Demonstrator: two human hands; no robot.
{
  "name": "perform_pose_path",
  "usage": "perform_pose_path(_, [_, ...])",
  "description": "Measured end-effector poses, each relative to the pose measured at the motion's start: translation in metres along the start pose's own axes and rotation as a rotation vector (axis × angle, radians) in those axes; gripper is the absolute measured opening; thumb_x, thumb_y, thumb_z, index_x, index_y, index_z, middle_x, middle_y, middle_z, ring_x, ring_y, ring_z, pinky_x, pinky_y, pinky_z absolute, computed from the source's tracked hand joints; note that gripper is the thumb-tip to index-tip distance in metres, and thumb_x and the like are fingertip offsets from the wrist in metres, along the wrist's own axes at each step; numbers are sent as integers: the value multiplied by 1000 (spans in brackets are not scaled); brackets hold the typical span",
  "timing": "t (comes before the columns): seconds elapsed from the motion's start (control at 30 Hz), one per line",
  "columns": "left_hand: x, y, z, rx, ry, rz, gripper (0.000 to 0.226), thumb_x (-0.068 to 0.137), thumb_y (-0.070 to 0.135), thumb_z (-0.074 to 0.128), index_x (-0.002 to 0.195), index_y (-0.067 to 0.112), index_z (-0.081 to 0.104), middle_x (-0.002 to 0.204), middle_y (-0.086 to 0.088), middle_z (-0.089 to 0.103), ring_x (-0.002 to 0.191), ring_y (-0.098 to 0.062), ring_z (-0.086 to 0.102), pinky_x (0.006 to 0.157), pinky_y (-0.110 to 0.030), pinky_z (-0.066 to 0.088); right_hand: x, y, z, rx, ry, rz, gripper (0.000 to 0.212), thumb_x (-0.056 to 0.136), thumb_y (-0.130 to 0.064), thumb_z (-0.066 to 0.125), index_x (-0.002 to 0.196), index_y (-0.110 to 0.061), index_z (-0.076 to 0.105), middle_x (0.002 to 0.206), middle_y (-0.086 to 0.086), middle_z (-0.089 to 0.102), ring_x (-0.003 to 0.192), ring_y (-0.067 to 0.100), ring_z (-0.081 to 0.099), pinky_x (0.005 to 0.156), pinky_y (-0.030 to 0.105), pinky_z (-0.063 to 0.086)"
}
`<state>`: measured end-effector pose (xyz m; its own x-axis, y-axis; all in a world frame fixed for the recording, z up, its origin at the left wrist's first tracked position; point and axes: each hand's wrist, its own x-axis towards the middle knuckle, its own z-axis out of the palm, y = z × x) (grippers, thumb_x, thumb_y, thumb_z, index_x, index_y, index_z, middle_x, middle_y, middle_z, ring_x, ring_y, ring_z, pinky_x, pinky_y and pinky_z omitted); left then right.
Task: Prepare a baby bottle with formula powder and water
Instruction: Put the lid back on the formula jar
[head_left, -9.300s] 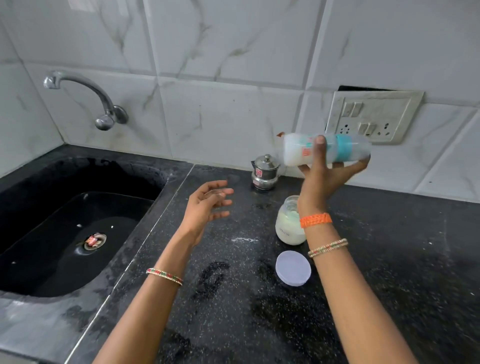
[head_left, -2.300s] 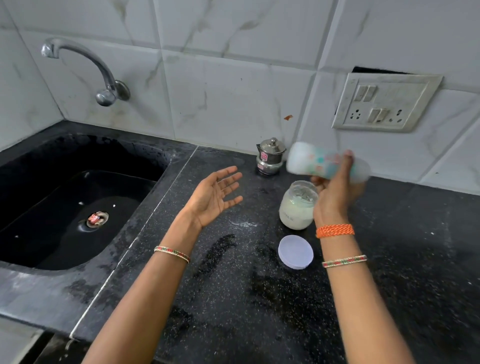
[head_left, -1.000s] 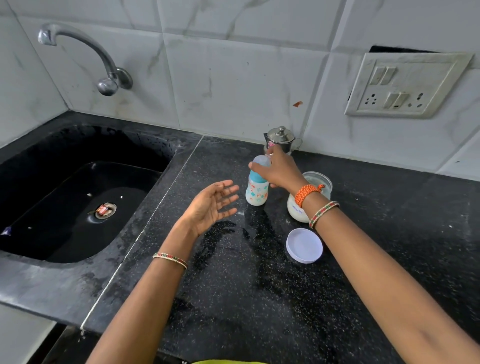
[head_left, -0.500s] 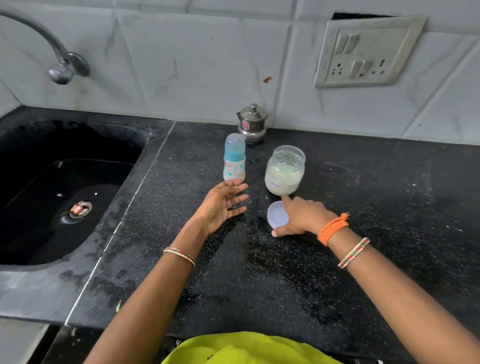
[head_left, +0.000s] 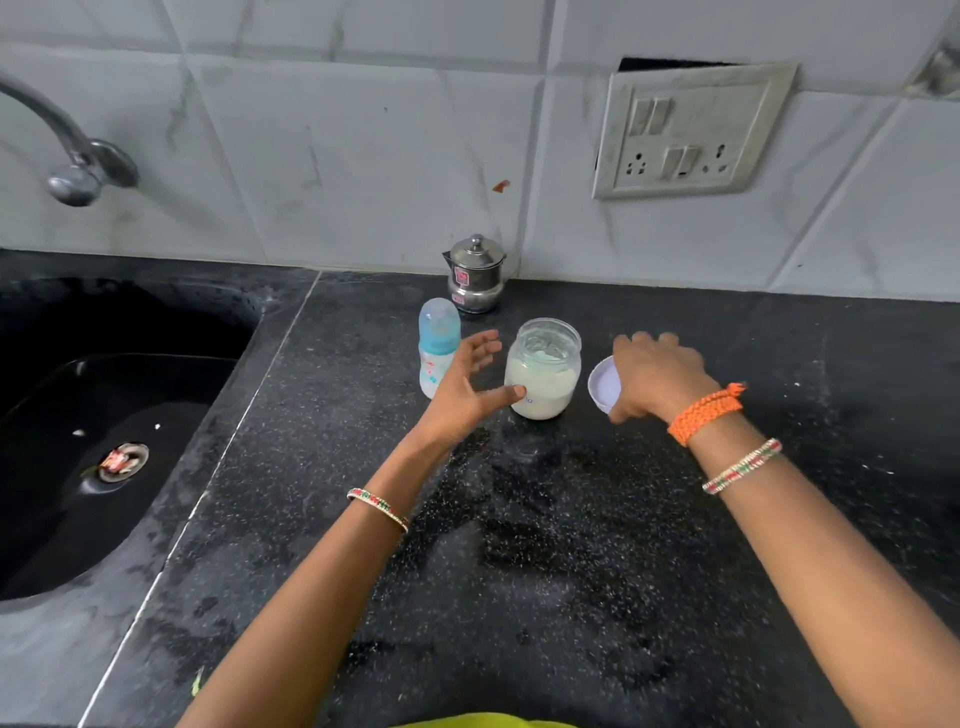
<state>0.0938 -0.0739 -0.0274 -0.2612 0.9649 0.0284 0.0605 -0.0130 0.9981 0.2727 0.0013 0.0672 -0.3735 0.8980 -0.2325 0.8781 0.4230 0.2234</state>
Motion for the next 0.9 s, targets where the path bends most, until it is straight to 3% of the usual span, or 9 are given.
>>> perform_pose_path(0.1, [14, -2, 9, 146, -42, 6, 92, 76, 17, 77, 146, 20, 18, 154, 0, 25, 140, -13, 25, 110, -35, 29, 17, -7, -8, 26, 93, -50, 98, 71, -31, 79, 144, -5, 19, 141, 15, 41, 131, 36, 35, 97, 48, 40])
perform_pose_path(0.2, [22, -2, 16, 221, -73, -29, 101, 75, 23, 78, 149, 19, 9, 154, 2, 24, 135, -8, 28, 107, -24, 26, 26, -15, -23, 44, 173, -163, 107, 70, -28, 80, 148, -10, 9, 143, 16, 37, 133, 36, 31, 101, 53, 36])
perform_pose_path(0.27, [26, 0, 21, 240, -71, -32, 94, 76, 22, 77, 147, 17, 16, 148, 2, 34, 126, -5, 36, 101, -19, 29, 33, -22, -30, 102, 191, -260, 109, 67, -30, 82, 148, -14, 11, 143, 14, 39, 132, 35, 34, 99, 52, 40])
perform_pose_path(0.37, [32, -3, 23, 247, -33, -1, 81, 74, 25, 79, 140, 18, 32, 136, 2, 48, 119, -11, 47, 101, -27, 39, 43, -34, -30, 214, 129, -345, 107, 66, -27, 83, 147, -15, 14, 141, 11, 42, 128, 32, 42, 93, 46, 45])
perform_pose_path(0.53, [30, -10, 21, 224, -10, 18, 79, 73, 25, 80, 138, 19, 35, 124, 11, 51, 112, -2, 47, 78, 0, 39, 55, -41, -31, 236, 33, -377, 79, 64, -20, 83, 129, -15, 39, 124, 11, 53, 99, 24, 50, 70, 34, 43])
perform_pose_path(0.6, [31, -13, 21, 208, -16, 11, 81, 72, 25, 80, 138, 19, 34, 123, 11, 50, 112, -4, 49, 87, -5, 41, 58, -42, -32, 260, 18, -371, 75, 62, -20, 85, 124, -17, 43, 121, 11, 53, 92, 22, 48, 65, 33, 41])
perform_pose_path(0.7, [35, -16, 24, 200, -45, 9, 88, 69, 29, 82, 139, 23, 30, 131, 6, 51, 118, -9, 50, 101, -26, 41, 62, -41, -33, 294, 18, -374, 76, 58, -18, 87, 122, -17, 47, 123, 9, 54, 99, 24, 52, 68, 32, 43])
perform_pose_path(0.8, [39, -17, 28, 234, 3, 21, 86, 65, 37, 84, 136, 26, 36, 132, 6, 54, 119, -10, 51, 100, -29, 43, 63, -40, -40, 326, -15, -394, 73, 57, -16, 87, 120, -15, 51, 124, 6, 55, 107, 24, 53, 72, 30, 43])
perform_pose_path(0.9, [40, -18, 28, 222, 31, 26, 79, 64, 35, 85, 130, 25, 44, 125, 7, 59, 112, -8, 55, 92, -23, 45, 61, -44, -48, 270, -42, -359, 65, 60, -26, 87, 113, -11, 52, 116, 8, 57, 91, 23, 55, 62, 29, 43])
